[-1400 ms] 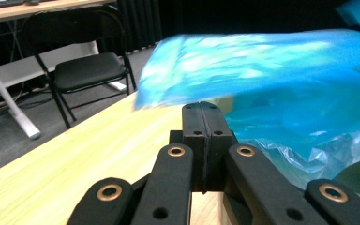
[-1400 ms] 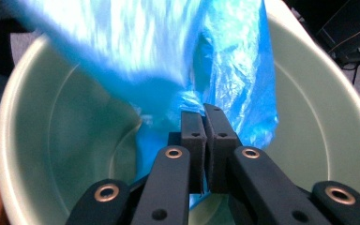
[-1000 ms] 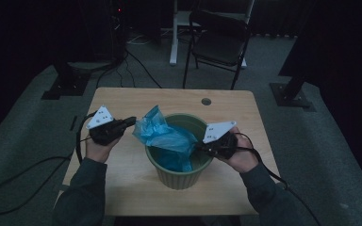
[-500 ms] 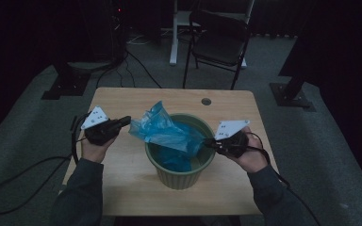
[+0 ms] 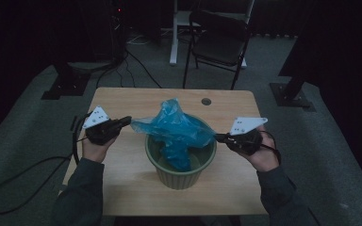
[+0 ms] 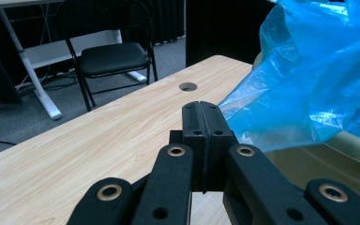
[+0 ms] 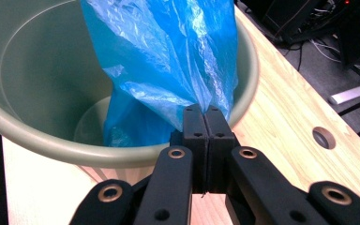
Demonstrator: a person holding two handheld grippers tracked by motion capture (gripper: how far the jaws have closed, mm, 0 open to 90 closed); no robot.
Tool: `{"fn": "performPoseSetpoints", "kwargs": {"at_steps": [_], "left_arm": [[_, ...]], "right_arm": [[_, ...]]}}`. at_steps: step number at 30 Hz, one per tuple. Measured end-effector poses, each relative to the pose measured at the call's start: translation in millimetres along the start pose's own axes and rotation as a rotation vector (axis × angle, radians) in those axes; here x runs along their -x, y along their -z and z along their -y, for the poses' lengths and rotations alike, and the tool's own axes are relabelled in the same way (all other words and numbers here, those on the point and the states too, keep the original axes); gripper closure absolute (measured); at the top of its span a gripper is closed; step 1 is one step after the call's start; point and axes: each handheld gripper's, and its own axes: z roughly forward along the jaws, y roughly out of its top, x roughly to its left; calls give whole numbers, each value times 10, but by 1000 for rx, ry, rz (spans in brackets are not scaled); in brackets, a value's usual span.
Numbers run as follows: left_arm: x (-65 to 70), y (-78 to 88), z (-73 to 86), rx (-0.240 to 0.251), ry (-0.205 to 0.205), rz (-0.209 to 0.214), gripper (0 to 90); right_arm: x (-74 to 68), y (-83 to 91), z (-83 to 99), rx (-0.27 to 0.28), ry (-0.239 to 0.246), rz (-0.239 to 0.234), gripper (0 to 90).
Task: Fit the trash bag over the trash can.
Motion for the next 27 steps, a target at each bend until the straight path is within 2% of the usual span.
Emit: {"fn": "performPoseSetpoints", "kwargs": {"at_steps": [5,8,10,12,13,14,16,22,27], "left_arm": [[14,-14,-1,-4,-4,4,900],[51,-37,0,-3,-13,19,900],[86,-58,-4,-3,-25,30,900],[128,-82,-17,-5,-37,35,900],[144,-89,-25,-7,-42,39,900],[144,-89,-25,-7,-42,39,900],[170,-104,-42,-7,-53,42,900],[191,-117,-54,-6,-62,44,900],[187,-111,-50,-4,-57,42,900]], "right_arm": [[47,32,29,-6,-12,24,900],[54,21,39,-8,-15,11,885],[45,17,25,2,-15,0,784],[41,19,12,12,-13,0,749],[41,34,-23,33,-12,-5,682],[41,34,-23,33,-12,-5,682],[42,55,-62,46,-11,-19,621],[56,83,-88,60,-15,-24,598],[73,12,-139,61,-34,-18,625]]}}
